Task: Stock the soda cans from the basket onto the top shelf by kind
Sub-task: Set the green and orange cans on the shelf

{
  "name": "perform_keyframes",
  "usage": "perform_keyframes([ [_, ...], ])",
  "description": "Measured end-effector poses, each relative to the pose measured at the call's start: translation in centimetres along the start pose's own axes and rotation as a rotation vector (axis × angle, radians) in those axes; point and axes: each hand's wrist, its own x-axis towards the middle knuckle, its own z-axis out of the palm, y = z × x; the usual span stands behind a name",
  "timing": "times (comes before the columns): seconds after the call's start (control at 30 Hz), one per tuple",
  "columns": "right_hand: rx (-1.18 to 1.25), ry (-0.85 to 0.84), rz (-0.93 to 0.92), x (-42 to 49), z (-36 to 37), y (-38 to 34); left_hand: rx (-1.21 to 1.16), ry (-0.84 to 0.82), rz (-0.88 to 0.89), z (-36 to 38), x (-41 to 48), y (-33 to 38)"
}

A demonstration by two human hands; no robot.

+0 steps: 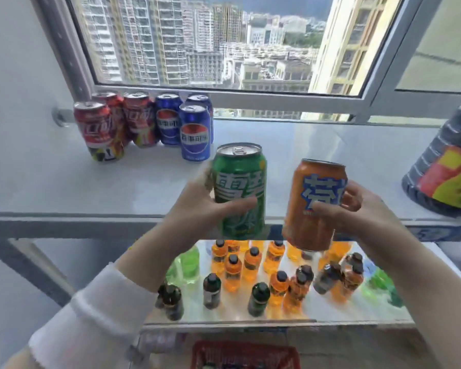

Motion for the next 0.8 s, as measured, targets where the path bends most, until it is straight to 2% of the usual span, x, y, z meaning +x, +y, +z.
perform_keyframes([
  [0.2, -0.032, 0.059, -0.022, 6.9, -1.4, -1.1, 0.309, 0.052, 0.107, -0.8, 7.9, 0.0],
  [0.3, -0.08, 0.047, -0.04, 9.6, -2.0, -1.0, 0.476, 0.013, 0.1, -1.0, 10.5, -0.2],
  [0.6, -0.196, -0.068, -0.073, 13.8, -2.0, -0.1, 0.631, -0.085, 0.057, -1.6, 13.6, -0.5],
  [0.8, -0.226, -0.079, -0.079, 14.4, -2.1, 0.3, 0.615, -0.086, 0.047, -1.5, 13.8, -1.0],
])
